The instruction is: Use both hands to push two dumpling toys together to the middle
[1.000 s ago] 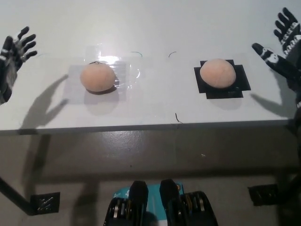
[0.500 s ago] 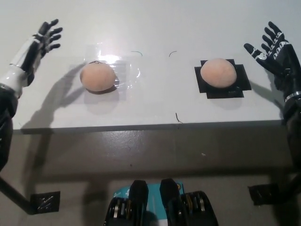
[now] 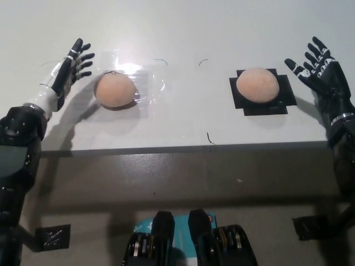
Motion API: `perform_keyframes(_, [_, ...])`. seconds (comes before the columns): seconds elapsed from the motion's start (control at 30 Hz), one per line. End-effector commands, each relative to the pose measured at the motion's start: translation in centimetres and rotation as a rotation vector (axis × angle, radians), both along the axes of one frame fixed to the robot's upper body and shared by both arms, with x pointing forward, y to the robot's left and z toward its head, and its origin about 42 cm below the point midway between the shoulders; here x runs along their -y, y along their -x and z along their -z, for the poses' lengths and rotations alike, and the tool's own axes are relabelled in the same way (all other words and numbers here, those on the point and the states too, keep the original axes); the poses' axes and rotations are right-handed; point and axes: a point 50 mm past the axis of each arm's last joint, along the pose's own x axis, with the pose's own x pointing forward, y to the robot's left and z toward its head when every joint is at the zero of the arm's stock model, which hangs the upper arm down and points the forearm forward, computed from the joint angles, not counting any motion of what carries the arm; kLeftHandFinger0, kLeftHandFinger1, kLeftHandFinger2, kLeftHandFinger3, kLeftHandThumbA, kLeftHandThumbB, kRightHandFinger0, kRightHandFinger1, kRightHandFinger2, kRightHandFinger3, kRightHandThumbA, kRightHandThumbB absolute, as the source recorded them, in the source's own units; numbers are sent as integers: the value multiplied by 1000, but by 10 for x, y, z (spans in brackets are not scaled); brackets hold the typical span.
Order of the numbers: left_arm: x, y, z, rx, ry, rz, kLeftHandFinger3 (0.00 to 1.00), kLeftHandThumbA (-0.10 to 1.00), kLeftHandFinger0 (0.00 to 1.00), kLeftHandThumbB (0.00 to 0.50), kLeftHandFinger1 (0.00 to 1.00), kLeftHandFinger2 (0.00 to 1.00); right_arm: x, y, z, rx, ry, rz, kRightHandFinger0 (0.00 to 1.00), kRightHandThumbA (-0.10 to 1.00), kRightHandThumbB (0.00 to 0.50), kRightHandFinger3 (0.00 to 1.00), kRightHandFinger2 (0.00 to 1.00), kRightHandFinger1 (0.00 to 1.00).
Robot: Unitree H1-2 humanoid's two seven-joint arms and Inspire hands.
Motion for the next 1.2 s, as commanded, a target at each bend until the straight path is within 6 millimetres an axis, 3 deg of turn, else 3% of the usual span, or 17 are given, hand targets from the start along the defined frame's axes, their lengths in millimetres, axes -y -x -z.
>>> perform_keyframes(0.0, [-5, -10, -35, 104, 29, 18, 1000, 1000, 1000, 472, 1000, 1000, -6, -15, -45, 153, 5, -29, 1000, 1000, 277, 1000, 1000, 1000])
perform_keyframes(0.07, [-6, -10, -33, 108, 18, 6, 1000, 1000, 1000, 467, 1000, 1000, -5, -15, -44, 149, 20, -29, 1000, 1000, 297, 1000, 1000, 1000])
perform_keyframes(0.23, [-7, -10, -27, 112, 24, 14, 1000, 1000, 1000, 396, 1000, 1000, -8, -15, -37, 133, 28, -42, 1000, 1000, 307, 1000, 1000, 1000])
perform_keyframes(0.37, [-6, -7, -16, 79, 40, 18, 1000, 1000, 1000, 481, 1000, 1000, -18, -14, -27, 109, 23, -59, 1000, 1000, 322, 1000, 1000, 1000])
perform_keyframes(0.43, [-5, -6, -11, 63, 48, 17, 1000, 1000, 1000, 455, 1000, 1000, -22, -13, -22, 98, 30, -71, 1000, 1000, 310, 1000, 1000, 1000])
perform_keyframes(0.5, [-3, -5, -3, 36, 51, 10, 1000, 1000, 1000, 396, 1000, 1000, -27, -11, -15, 89, 35, -83, 1000, 1000, 290, 1000, 1000, 1000])
perform_keyframes(0.63, [2, 0, 10, 32, 67, 31, 1000, 1000, 1000, 398, 1000, 1000, -37, -7, 0, 63, 31, -105, 1000, 1000, 271, 1000, 1000, 1000])
perform_keyframes(0.8, [8, 3, 14, 38, 50, 46, 1000, 1000, 1000, 359, 1000, 1000, -47, -5, 9, 46, 22, -127, 1000, 1000, 265, 1000, 1000, 1000])
perform_keyframes(0.9, [12, 6, 21, 25, 61, 45, 1000, 1000, 1000, 375, 1000, 1000, -52, -2, 14, 43, 28, -131, 1000, 1000, 282, 1000, 1000, 1000])
perform_keyframes(0.93, [15, 8, 22, 32, 59, 50, 1000, 1000, 1000, 400, 1000, 1000, -54, -1, 15, 46, 31, -135, 1000, 1000, 266, 1000, 1000, 1000])
perform_keyframes(1.0, [19, 9, 25, 32, 53, 55, 1000, 1000, 1000, 398, 1000, 1000, -57, 0, 18, 46, 31, -141, 1000, 1000, 224, 1000, 1000, 1000])
perform_keyframes(1.1, [27, 11, 29, 27, 53, 75, 1000, 1000, 1000, 453, 1000, 1000, -62, 3, 23, 44, 23, -147, 1000, 1000, 229, 1000, 1000, 1000])
perform_keyframes(1.17, [30, 12, 30, 26, 55, 79, 1000, 1000, 1000, 463, 1000, 1000, -64, 4, 25, 40, 16, -146, 1000, 1000, 227, 1000, 1000, 1000])
